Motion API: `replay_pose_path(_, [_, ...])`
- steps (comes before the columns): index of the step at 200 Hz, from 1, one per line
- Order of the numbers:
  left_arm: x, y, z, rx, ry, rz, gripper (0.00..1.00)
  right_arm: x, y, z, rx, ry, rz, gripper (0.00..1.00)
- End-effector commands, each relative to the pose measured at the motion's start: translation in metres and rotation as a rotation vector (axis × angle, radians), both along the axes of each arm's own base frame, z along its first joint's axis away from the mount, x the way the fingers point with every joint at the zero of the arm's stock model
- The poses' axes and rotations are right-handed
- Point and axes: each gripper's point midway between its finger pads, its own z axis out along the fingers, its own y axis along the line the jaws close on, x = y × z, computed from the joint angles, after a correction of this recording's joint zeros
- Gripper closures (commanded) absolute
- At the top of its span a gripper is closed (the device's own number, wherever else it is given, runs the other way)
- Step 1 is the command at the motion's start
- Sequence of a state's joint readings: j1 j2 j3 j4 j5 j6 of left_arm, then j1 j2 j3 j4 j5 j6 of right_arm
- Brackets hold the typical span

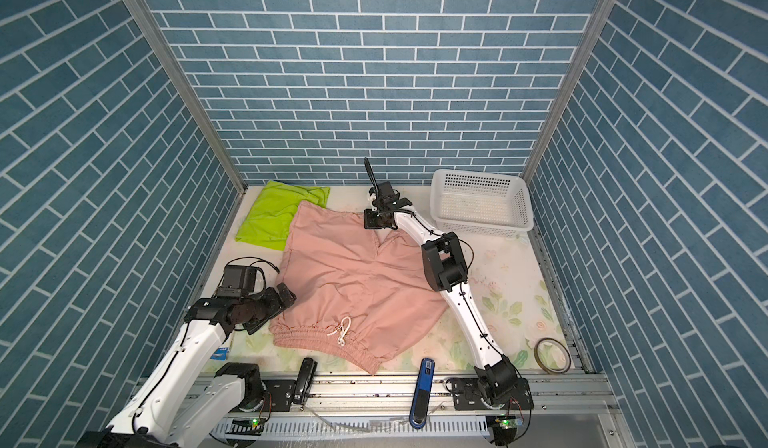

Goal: Fold and stack the shorts

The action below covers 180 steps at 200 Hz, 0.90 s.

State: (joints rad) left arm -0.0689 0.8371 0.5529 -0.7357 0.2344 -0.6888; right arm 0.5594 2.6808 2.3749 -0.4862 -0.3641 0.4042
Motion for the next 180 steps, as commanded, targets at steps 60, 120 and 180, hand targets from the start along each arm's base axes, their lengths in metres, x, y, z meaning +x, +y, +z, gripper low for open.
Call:
replay_pose_path(60, [-0.015,-0.012,-0.041,-0.110,0.018,0.055,0.18,0.029,-0.071,0.070,0.057,-0.148,-0.194,1.00])
replay_pose_path(120, [0.021,-0.020,-0.046,-0.101,-0.095,-0.017,0.81,0.022,-0.079,0.092,0.104,-0.215,-0.192,1.00])
replay_pose_path(180, [0.084,0.013,0.045,0.241,-0.170,-0.153,1.00,0.007,-0.114,0.131,0.046,-0.359,-0.209,1.00])
